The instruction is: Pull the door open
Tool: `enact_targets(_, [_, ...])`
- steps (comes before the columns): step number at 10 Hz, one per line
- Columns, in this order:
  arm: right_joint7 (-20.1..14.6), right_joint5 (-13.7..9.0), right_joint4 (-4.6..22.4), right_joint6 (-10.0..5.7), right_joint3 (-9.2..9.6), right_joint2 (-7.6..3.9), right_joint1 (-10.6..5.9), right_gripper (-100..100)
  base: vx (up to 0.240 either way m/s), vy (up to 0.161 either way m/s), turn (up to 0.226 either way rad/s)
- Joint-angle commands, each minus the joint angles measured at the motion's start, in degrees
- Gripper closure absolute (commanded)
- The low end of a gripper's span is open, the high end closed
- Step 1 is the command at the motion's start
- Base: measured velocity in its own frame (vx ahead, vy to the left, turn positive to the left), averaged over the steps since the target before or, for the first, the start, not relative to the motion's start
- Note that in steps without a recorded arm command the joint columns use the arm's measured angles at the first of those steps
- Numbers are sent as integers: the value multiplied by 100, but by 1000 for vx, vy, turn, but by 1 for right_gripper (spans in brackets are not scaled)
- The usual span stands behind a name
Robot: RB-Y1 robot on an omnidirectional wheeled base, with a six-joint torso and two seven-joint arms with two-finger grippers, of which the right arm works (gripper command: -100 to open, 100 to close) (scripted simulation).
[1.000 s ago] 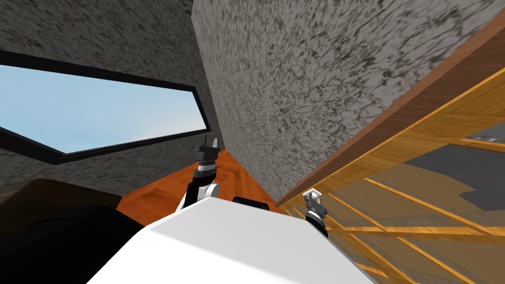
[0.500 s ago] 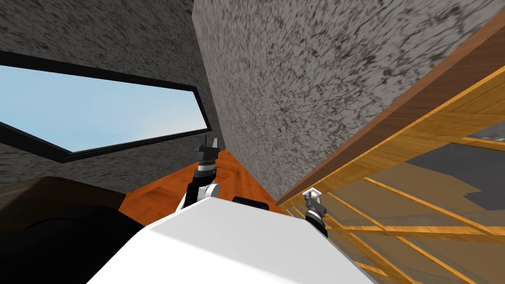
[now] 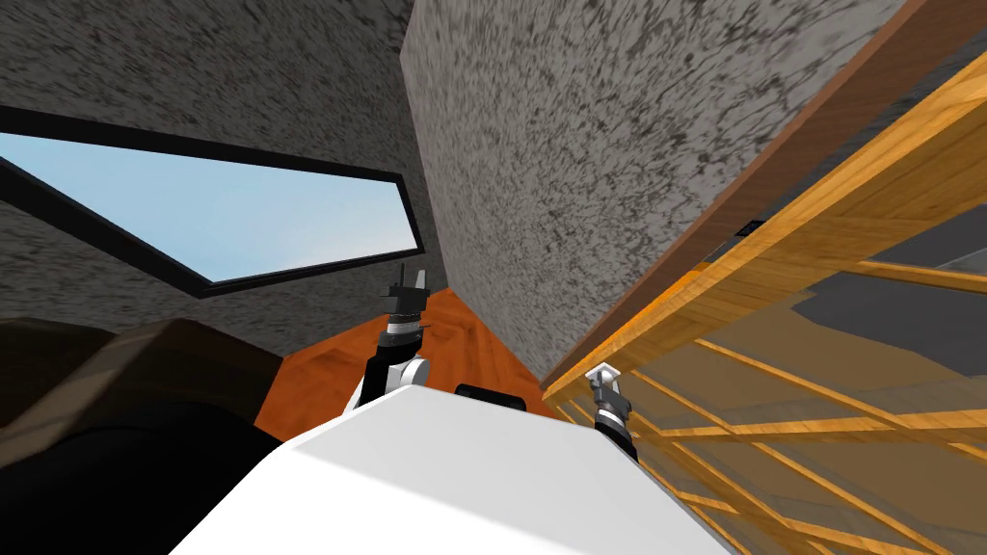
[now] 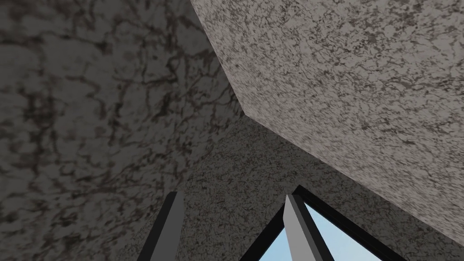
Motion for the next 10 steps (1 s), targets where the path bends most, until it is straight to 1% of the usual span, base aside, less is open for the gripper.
enact_targets(1, [-96, 78, -95, 0, 142, -72, 55, 100, -226, 47, 58])
enact_targets(3, [-163, 137, -152, -7, 247, -119, 83, 100, -232, 27, 46])
enact_targets(4, [-111, 110, -190, 21, 200, -112, 93, 100, -105, 7, 23])
enact_targets(5, [-180, 188, -248, -6, 345, -150, 151, 100, -149, -8, 64])
enact_targets(7, [-256, 266, -307, -58, 483, -207, 203, 100, -242, 1, 60])
enact_targets(8, [-318, 330, -355, -100, 595, -252, 246, 100, -260, -15, 72])
enact_targets(10, [-409, 422, -424, -162, 757, -319, 308, 100, -253, 3, 55])
